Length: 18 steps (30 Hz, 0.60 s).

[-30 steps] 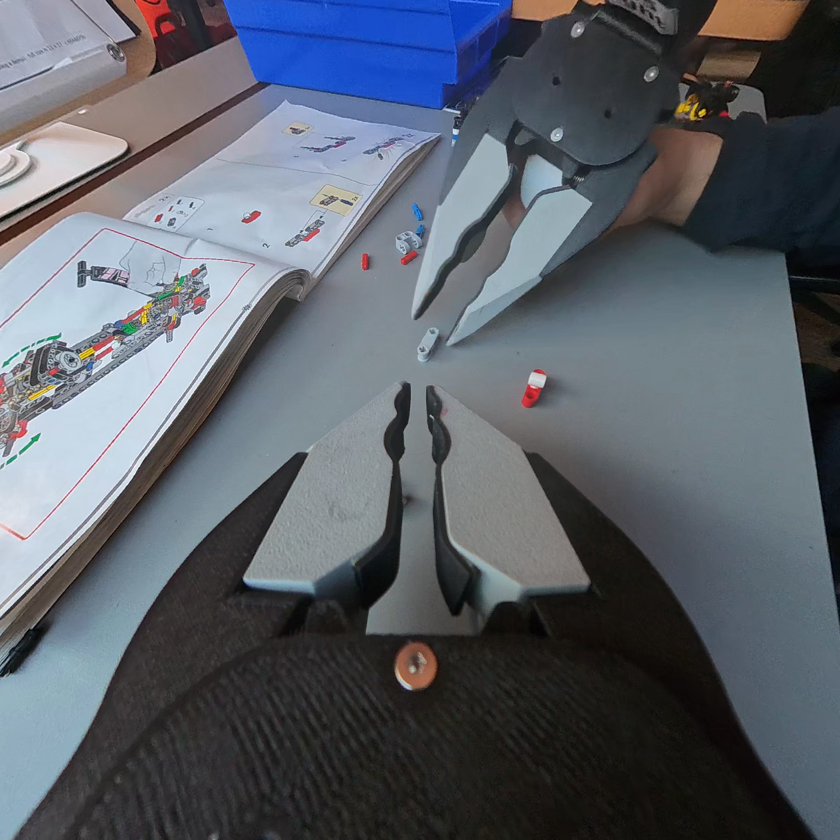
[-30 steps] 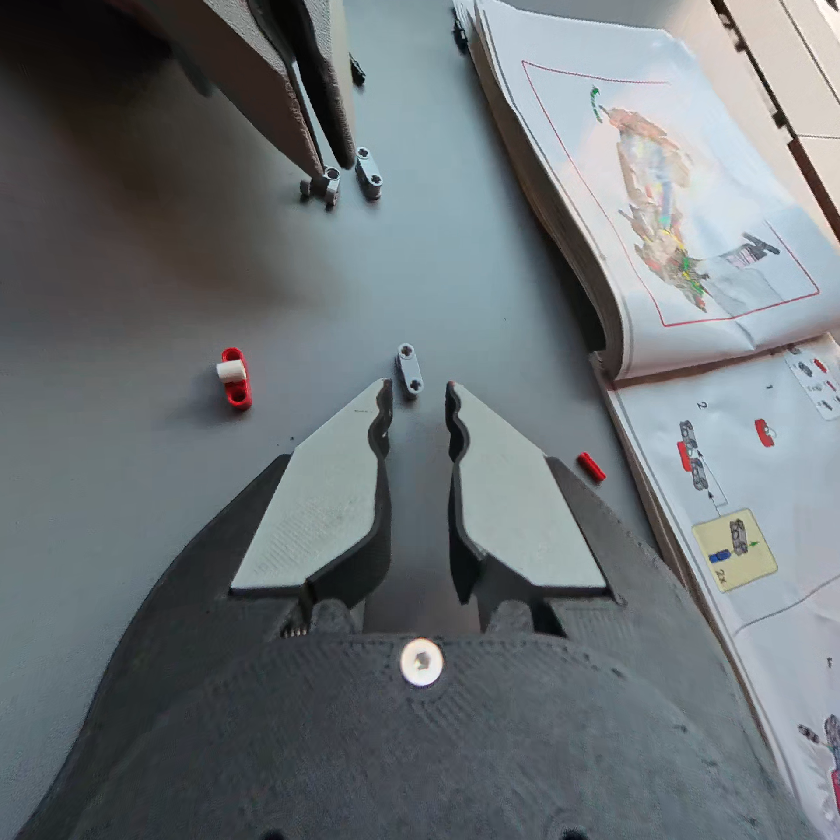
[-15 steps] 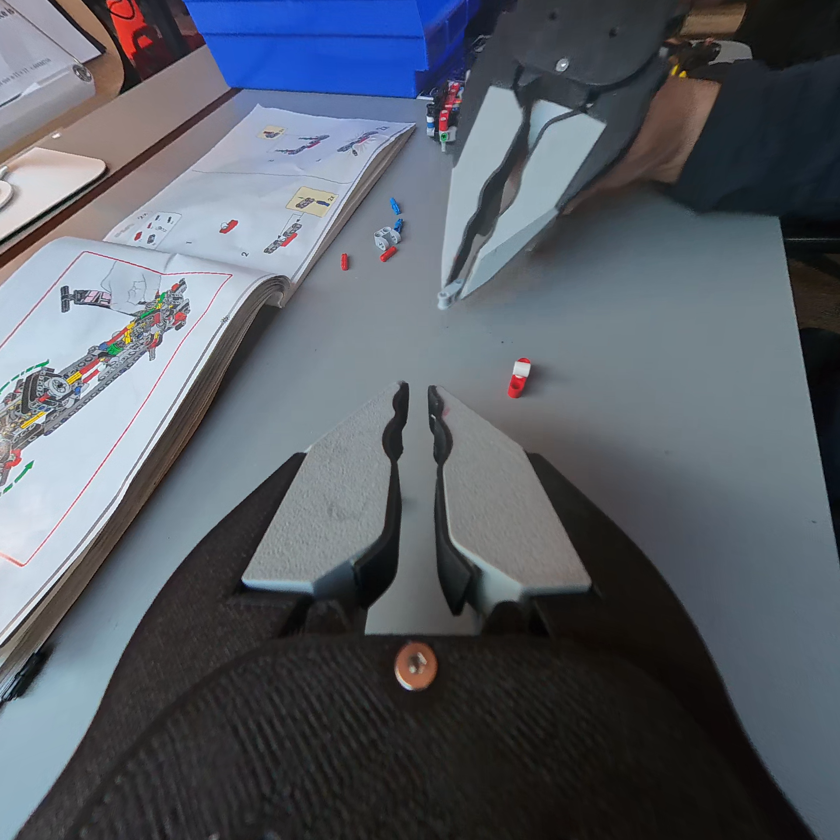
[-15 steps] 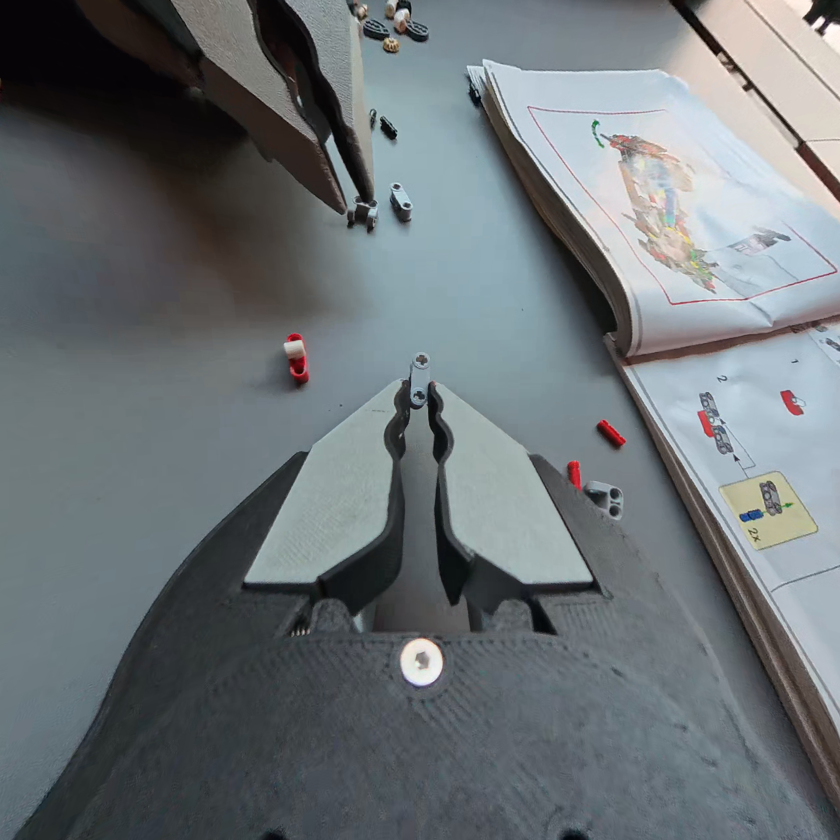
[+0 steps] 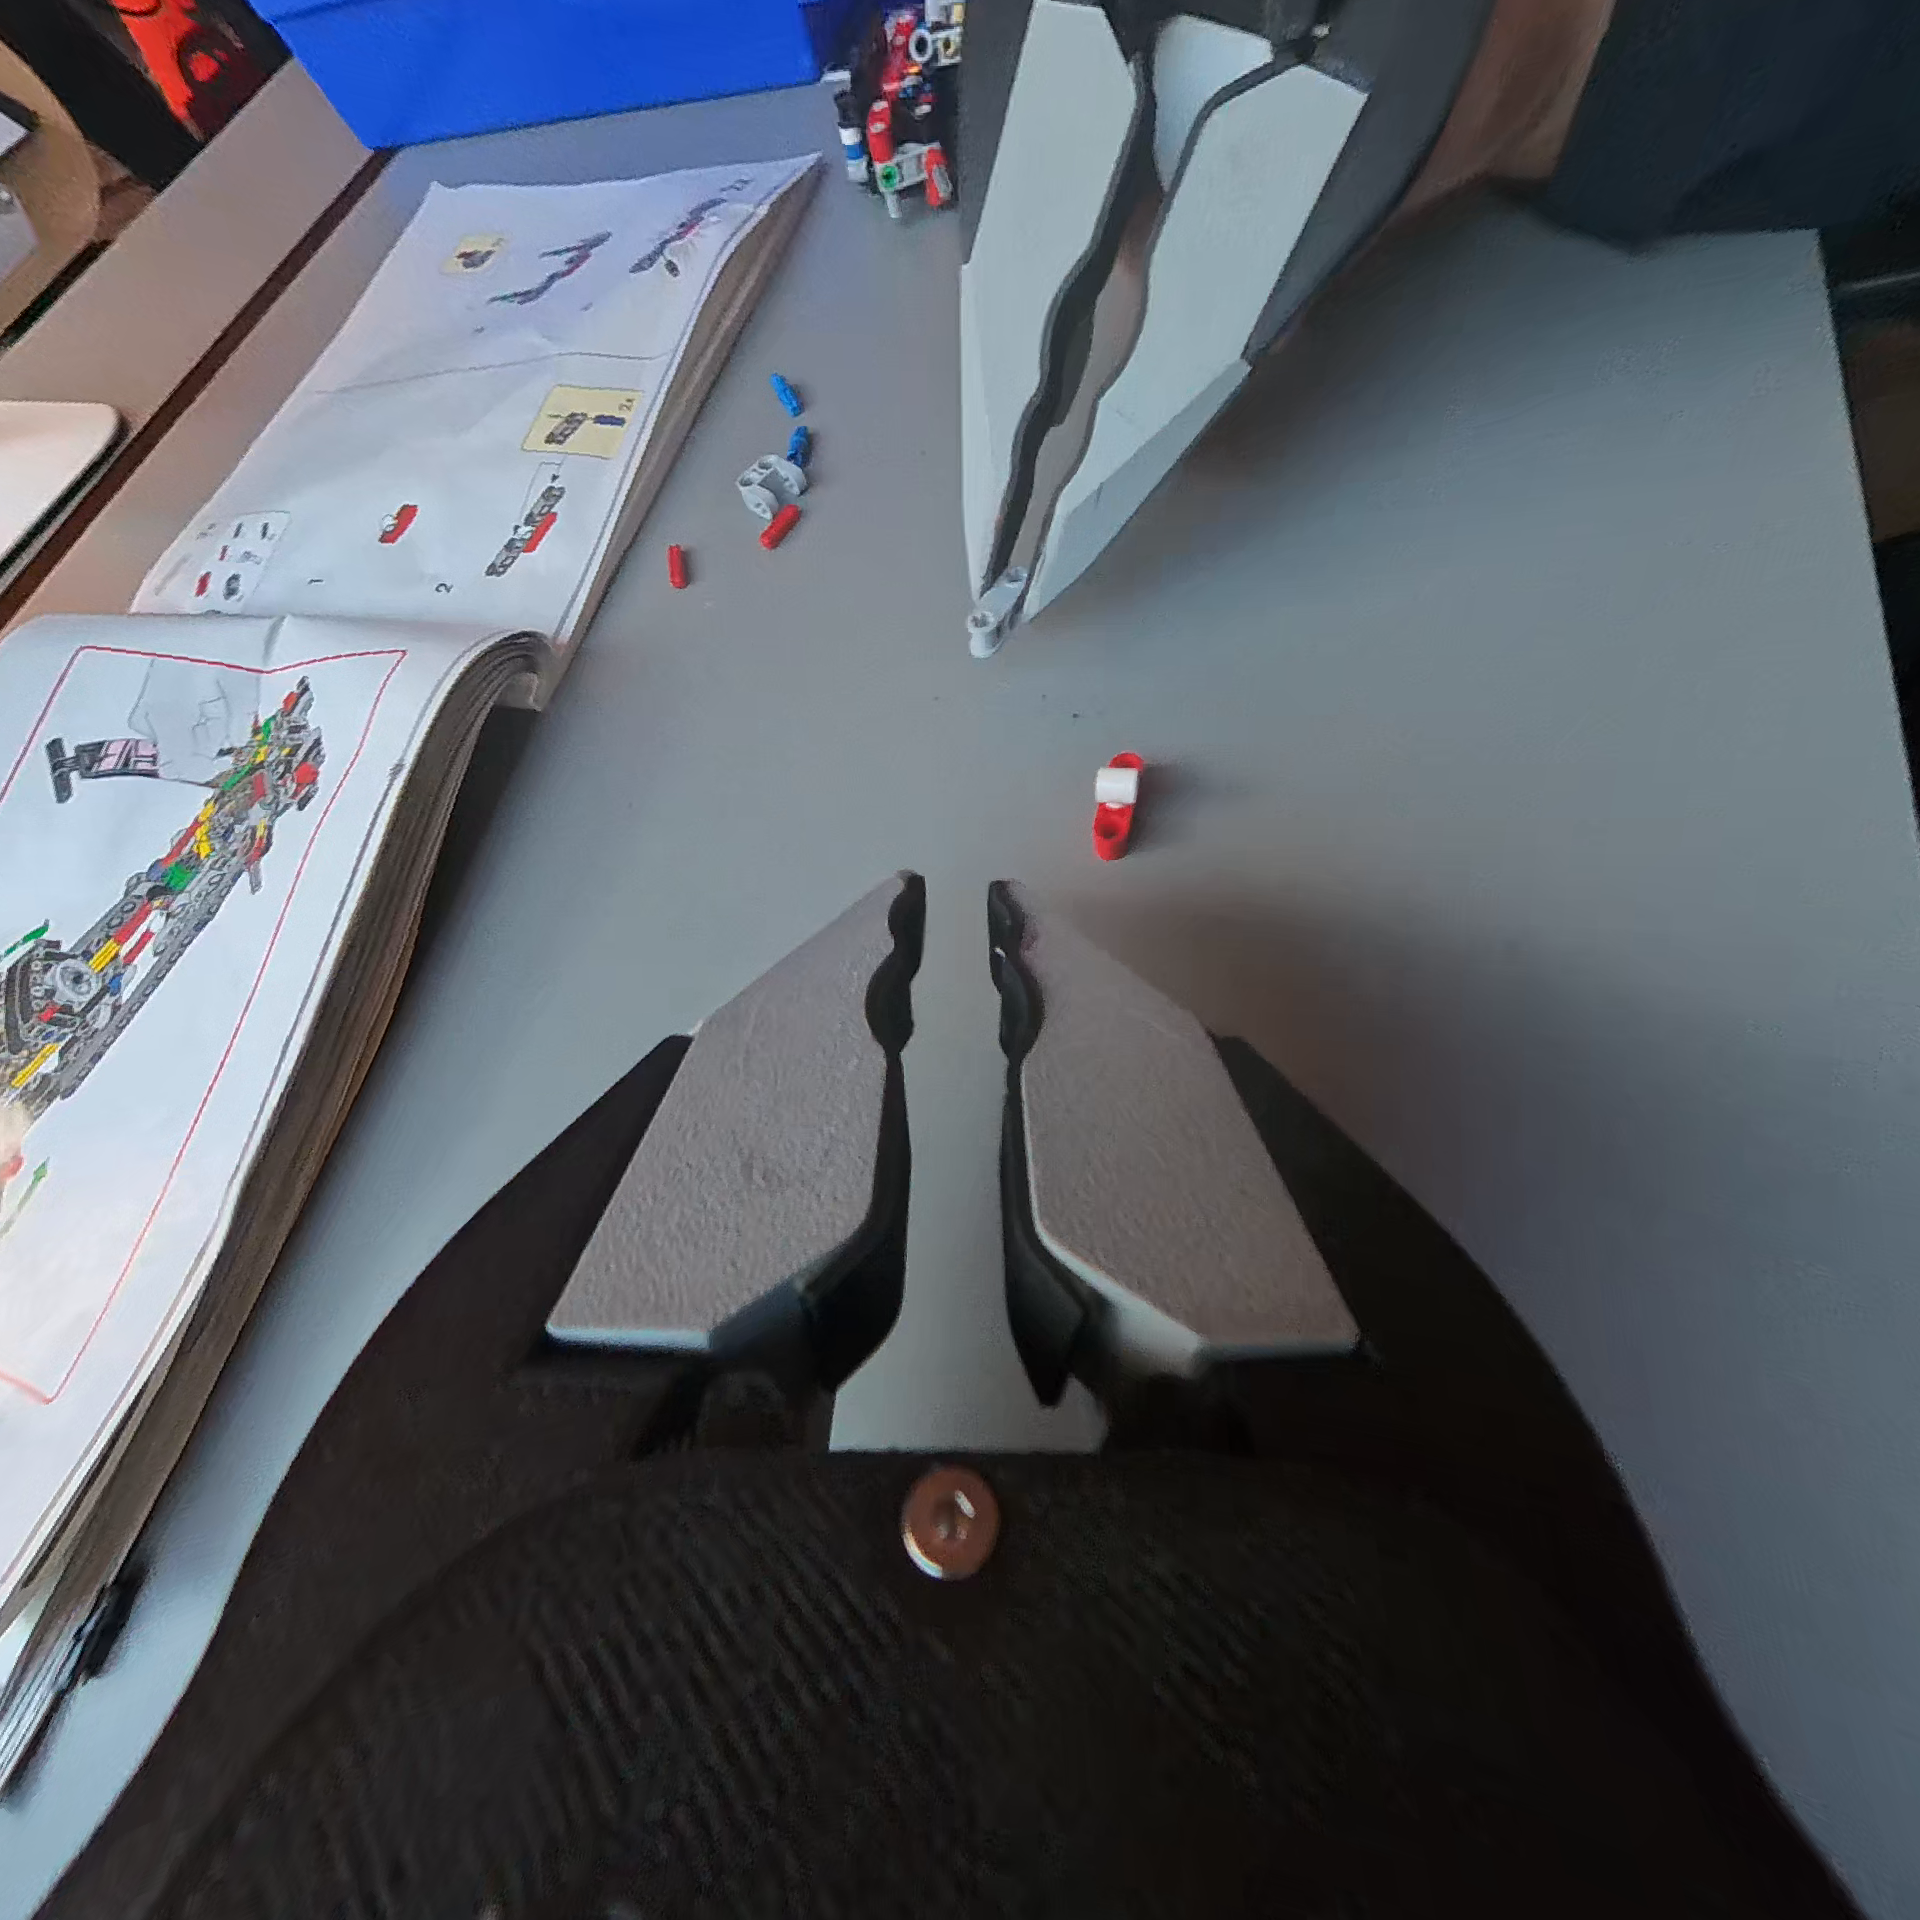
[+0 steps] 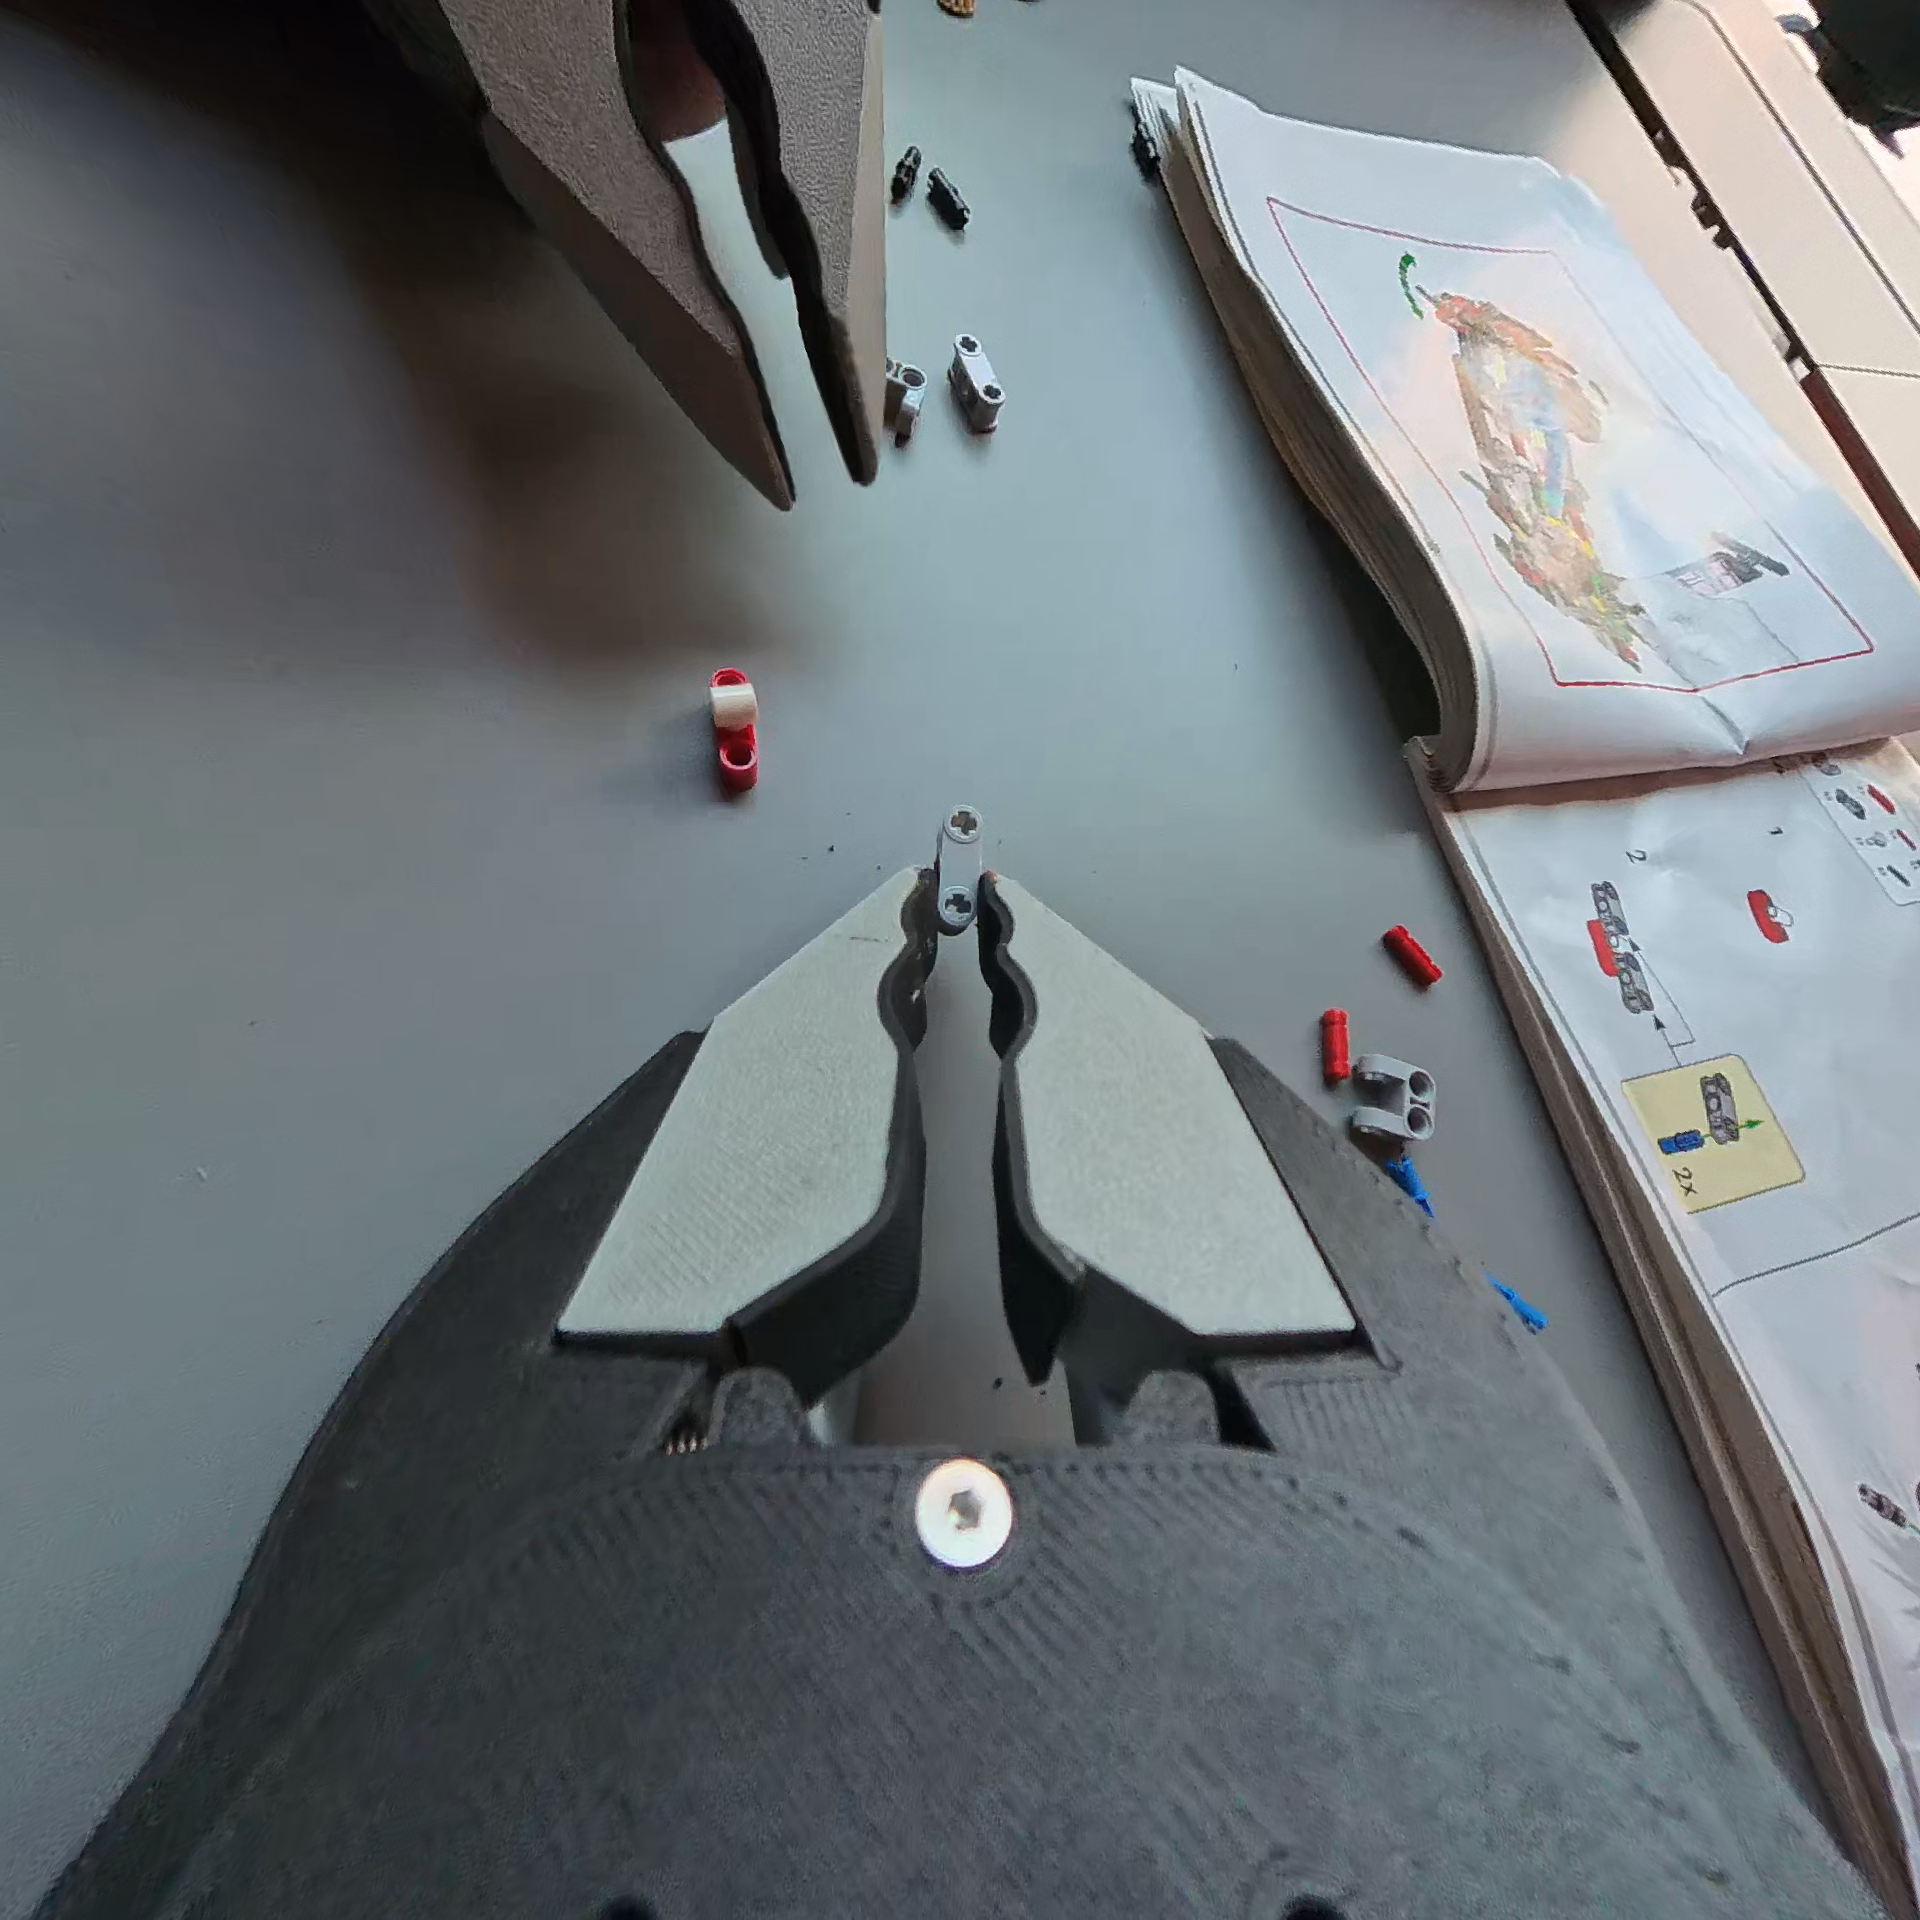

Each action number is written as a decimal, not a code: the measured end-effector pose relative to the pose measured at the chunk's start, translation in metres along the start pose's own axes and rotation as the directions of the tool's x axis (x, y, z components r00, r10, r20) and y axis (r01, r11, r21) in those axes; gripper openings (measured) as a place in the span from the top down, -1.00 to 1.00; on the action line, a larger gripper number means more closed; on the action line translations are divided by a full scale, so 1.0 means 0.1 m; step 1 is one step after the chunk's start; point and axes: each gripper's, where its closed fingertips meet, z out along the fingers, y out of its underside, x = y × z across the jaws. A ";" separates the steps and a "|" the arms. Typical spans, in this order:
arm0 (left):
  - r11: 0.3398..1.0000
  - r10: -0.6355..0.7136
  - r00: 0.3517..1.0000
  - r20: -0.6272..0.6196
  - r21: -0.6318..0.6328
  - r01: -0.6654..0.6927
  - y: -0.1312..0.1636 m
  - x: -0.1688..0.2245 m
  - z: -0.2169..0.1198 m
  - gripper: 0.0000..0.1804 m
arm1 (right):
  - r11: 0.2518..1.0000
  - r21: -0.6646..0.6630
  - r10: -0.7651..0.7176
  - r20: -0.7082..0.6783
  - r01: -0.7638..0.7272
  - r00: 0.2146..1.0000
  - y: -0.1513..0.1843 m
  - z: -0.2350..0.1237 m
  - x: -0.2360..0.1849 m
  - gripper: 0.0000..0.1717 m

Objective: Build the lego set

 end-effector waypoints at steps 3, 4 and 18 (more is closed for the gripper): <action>1.000 -0.013 1.000 -0.009 0.013 0.013 -0.05 0.05 0.01 0.87 | 1.000 0.025 -0.011 -0.005 0.011 1.000 -0.04 -0.03 -0.01 0.95; 1.000 -0.015 1.000 -0.009 0.021 0.015 -0.09 0.06 0.01 0.85 | 0.999 0.042 -0.016 -0.002 0.016 1.000 -0.07 -0.04 -0.03 0.94; 0.858 -0.406 0.806 -0.432 0.123 0.498 -0.65 0.14 -0.03 0.74 | 0.880 -0.008 -0.432 -0.433 0.476 0.791 -0.50 -0.28 -0.11 0.95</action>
